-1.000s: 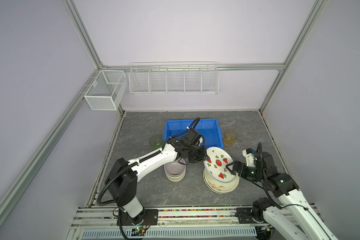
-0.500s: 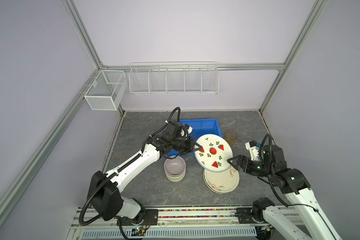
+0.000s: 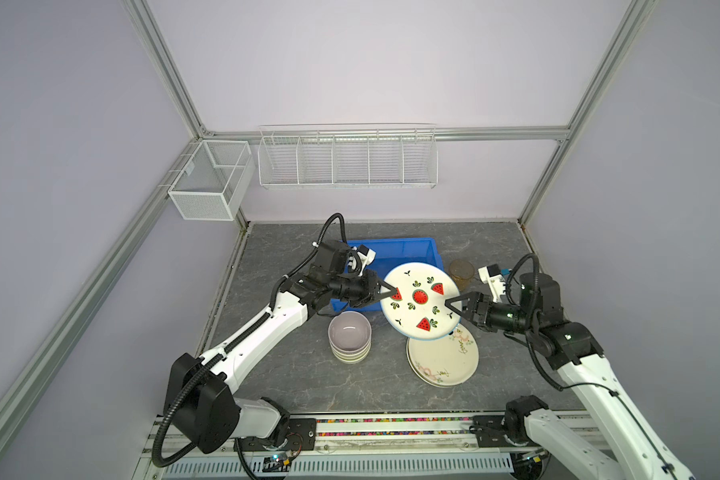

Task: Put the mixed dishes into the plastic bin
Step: 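Grip the plate's far rim with the right gripper and lift it with both grippers, then carry the watermelon plate with both grippers over the blue bin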

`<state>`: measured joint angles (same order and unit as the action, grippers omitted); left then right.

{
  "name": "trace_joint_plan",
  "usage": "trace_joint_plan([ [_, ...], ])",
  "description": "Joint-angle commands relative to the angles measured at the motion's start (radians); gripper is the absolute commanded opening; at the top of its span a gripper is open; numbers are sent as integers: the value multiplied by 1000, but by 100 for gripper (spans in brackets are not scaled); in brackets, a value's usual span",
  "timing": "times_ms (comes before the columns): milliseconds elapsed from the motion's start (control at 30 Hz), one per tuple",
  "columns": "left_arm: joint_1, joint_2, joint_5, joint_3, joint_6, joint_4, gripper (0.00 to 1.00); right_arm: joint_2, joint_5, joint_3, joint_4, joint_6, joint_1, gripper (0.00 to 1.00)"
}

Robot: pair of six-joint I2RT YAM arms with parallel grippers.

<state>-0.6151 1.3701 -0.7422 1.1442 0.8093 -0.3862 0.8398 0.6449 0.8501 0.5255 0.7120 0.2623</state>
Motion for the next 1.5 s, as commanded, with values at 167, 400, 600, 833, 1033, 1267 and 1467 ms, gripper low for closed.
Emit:
trace_joint_plan([
  [167, 5, -33, -97, 14, 13, 133, 0, 0, 77, -37, -166, 98, -5, 69],
  [400, 5, -24, -109, 11, 22, 161, 0, 7, 99, -61, -239, 142, -5, 64],
  [600, 5, -20, -109, -6, 27, 181, 0, 17, 108, -53, -273, 158, -6, 59],
  [833, 5, -7, -101, -15, 31, 193, 0, 21, 94, -54, -283, 154, -5, 50],
  [1033, 5, -2, -89, -38, 39, 207, 0, 25, 88, -52, -292, 150, -5, 44],
  [1267, 5, 8, -82, -54, 41, 210, 0, 15, 71, -52, -301, 157, -6, 32],
  [1467, 4, 22, -70, -55, 39, 205, 0, 3, 46, -41, -291, 163, -6, 6],
])
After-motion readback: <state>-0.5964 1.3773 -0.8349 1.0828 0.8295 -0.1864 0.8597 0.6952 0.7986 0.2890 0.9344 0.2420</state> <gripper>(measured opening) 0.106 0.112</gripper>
